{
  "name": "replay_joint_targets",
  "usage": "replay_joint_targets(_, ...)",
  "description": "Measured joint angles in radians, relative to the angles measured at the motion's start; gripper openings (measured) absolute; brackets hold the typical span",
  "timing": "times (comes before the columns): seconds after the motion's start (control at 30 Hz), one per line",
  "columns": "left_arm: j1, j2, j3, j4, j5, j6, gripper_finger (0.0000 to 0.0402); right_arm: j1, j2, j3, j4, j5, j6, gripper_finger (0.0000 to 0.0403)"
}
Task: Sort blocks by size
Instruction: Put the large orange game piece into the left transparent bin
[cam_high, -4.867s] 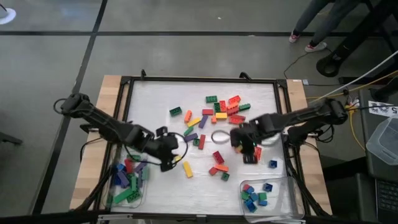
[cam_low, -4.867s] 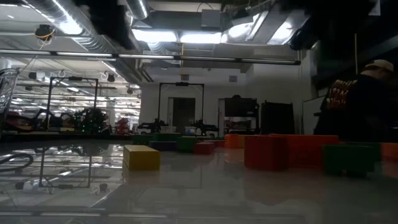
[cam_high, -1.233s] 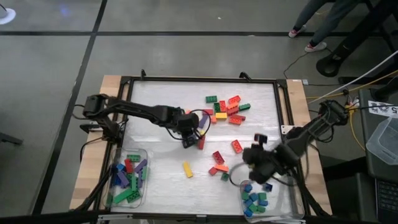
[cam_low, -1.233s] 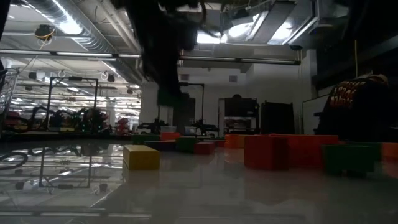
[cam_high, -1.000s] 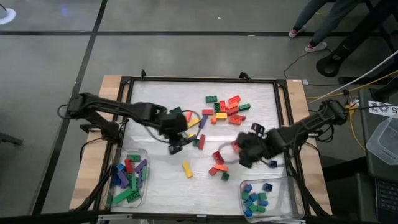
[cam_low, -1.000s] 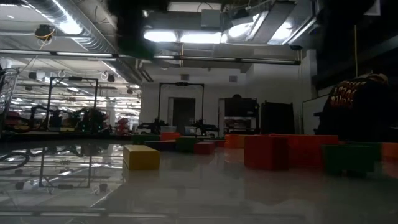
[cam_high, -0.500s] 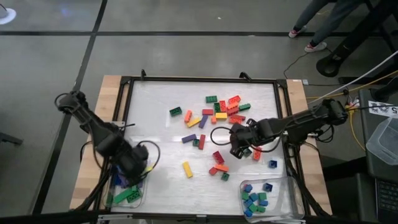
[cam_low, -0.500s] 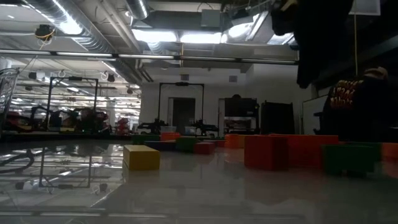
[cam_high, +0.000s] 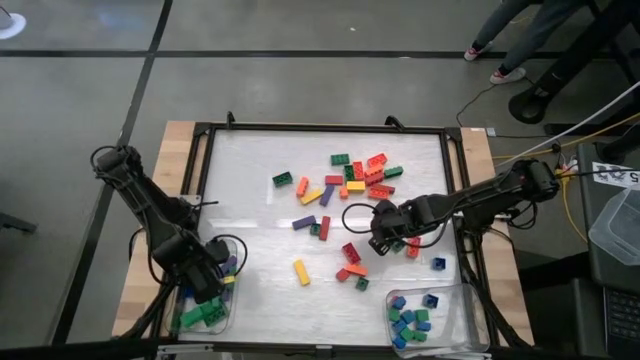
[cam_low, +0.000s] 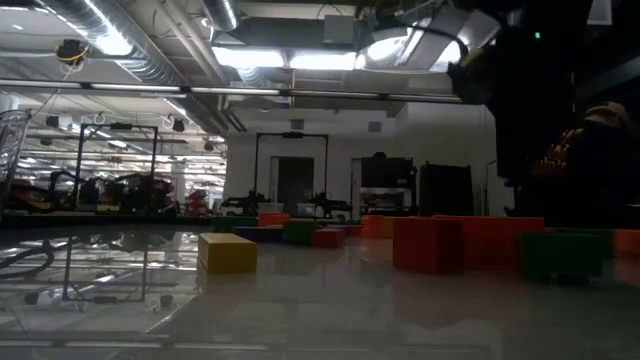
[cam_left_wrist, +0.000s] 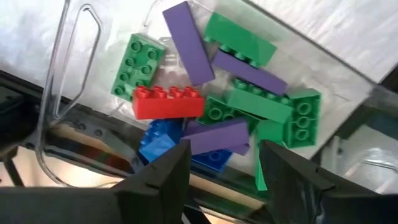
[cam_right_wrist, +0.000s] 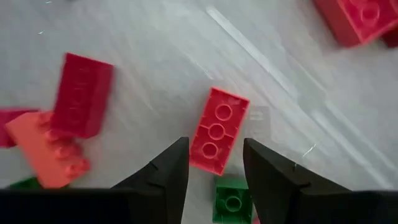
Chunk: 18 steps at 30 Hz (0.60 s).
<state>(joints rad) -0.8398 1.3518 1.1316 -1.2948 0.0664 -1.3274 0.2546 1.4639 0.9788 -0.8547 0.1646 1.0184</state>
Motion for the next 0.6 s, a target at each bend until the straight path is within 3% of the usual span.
replay_joint_targets(0.6, 0.000, 0.000, -0.037, 0.002, 0.000, 0.064, 0.0176, 0.000, 0.000, -0.160, 0.218, 0.028, 0.058, 0.0152)
